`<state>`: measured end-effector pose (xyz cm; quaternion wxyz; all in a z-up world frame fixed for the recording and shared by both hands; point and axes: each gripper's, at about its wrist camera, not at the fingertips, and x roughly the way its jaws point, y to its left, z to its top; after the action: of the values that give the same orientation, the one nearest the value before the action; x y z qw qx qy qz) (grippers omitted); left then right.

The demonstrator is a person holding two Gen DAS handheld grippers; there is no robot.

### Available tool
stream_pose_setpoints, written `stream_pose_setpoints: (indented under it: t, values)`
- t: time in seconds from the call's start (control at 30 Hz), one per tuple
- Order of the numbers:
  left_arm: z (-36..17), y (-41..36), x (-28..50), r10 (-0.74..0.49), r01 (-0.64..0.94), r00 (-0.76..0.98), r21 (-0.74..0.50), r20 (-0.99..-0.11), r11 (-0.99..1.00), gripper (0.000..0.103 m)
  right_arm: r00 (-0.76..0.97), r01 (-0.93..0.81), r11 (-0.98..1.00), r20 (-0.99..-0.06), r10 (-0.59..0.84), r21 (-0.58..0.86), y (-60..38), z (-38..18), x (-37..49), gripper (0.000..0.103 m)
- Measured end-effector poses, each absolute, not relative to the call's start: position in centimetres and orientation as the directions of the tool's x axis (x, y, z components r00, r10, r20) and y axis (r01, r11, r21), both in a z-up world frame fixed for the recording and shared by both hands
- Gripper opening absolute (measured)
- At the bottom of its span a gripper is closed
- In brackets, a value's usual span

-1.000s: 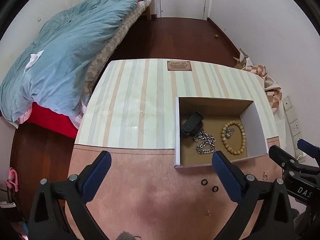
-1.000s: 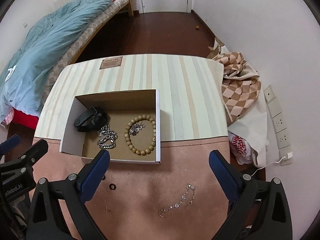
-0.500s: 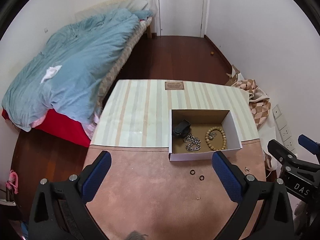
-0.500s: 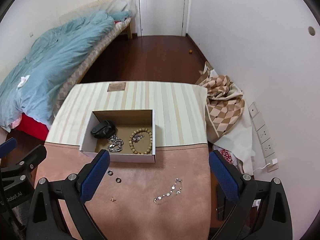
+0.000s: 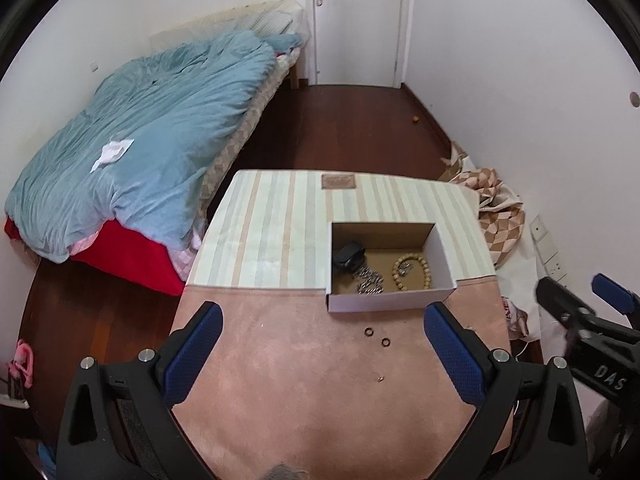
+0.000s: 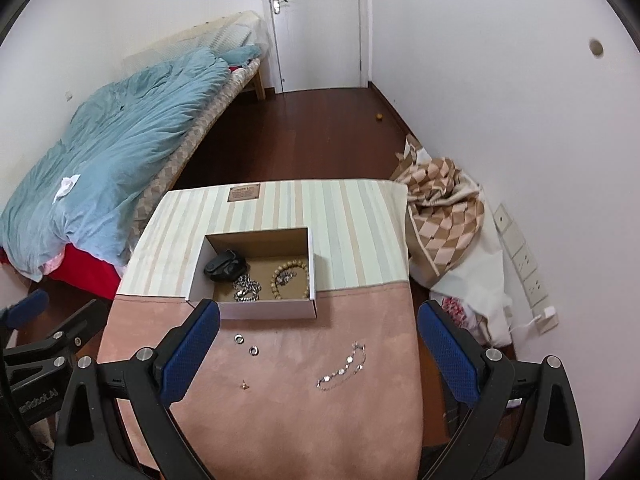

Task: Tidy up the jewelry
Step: 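Withdraw both open tools from the box, then grasp the silver bead necklace with the right tool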

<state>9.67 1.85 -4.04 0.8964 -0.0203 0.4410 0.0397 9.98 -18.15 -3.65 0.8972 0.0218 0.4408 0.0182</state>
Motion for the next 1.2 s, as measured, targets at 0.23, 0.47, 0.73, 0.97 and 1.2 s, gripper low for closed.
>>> stream_pose_setpoints:
  t: [0.23,0.47,0.73,0.97,1.2]
  values:
    - [-9.3,1.4,9.5,0.109,-0.114,0.541,0.055,-0.834,0.992,0.103,0.494,0.082,0.988,-0.866,0.073,0.130,-21.9,-10.6,9.6,0.100]
    - [-16.6,1.1,10.2,0.143,-0.136,0.411,0.094,-0.900,0.986,0.103,0.382,0.173,0.962,-0.914,0.134,0.213,-24.9,-19.2,9.8,0.067]
    - [-21.0,1.1,11.0,0.157,-0.141,0.312,0.118,-0.937,0.983,0.103,0.382,0.194,0.960,-0.917,0.118,0.204,-24.9,-23.5,11.6,0.067]
    - [-21.7,0.7,11.8,0.179,-0.133,0.304,0.144,-0.936,0.981,0.103,0.352,0.180,0.974,-0.934,0.065,0.135,-24.0,-26.0,15.5,0.067]
    - [-22.8,0.8,11.7,0.174,-0.130,0.274,0.143,-0.946,0.981,0.103,0.397,0.102,0.995,-0.917,-0.039,0.002,-21.5,-26.4,15.8,0.010]
